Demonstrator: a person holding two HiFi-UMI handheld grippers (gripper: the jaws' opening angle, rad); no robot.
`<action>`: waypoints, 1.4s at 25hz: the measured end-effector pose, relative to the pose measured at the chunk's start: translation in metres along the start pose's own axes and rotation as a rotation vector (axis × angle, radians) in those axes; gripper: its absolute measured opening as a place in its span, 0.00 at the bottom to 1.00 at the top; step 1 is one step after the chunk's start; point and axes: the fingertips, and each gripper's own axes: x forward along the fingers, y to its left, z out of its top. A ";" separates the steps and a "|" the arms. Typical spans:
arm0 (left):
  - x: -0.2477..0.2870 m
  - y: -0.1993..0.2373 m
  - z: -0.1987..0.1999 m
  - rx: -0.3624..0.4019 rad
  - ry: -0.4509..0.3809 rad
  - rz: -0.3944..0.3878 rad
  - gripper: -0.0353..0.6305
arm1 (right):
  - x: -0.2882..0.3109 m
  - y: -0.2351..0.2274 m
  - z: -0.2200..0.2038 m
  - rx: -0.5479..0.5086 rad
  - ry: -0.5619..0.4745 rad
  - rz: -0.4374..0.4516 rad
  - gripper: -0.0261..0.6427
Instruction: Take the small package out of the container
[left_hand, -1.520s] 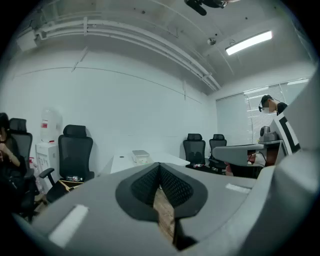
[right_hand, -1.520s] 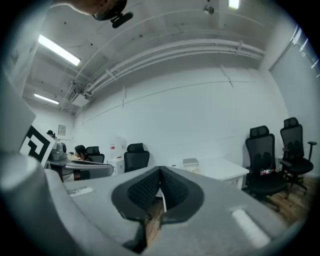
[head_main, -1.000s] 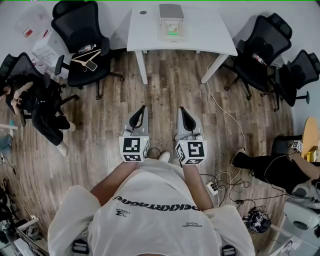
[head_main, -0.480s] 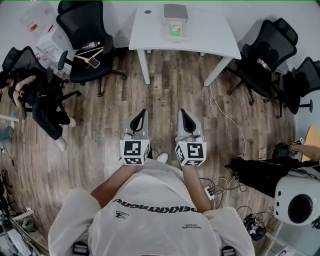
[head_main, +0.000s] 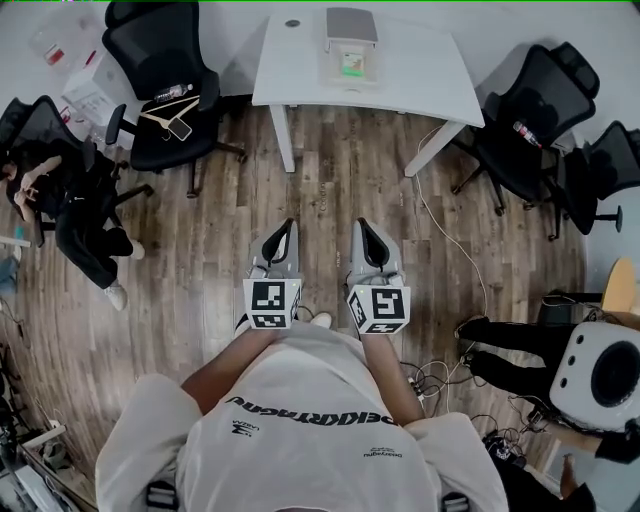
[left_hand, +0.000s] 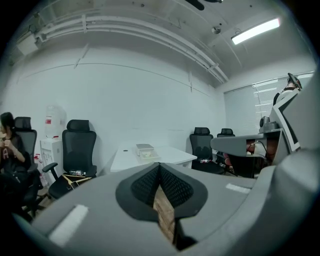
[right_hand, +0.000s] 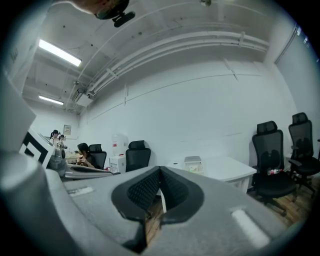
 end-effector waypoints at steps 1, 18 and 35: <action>0.006 0.003 0.002 0.003 -0.003 -0.003 0.05 | 0.006 -0.003 0.001 0.004 -0.002 -0.006 0.04; 0.153 0.079 0.040 0.024 -0.011 -0.045 0.05 | 0.158 -0.047 0.012 0.014 0.024 -0.062 0.04; 0.285 0.146 0.087 0.037 0.000 -0.153 0.05 | 0.287 -0.086 0.044 0.022 0.054 -0.190 0.04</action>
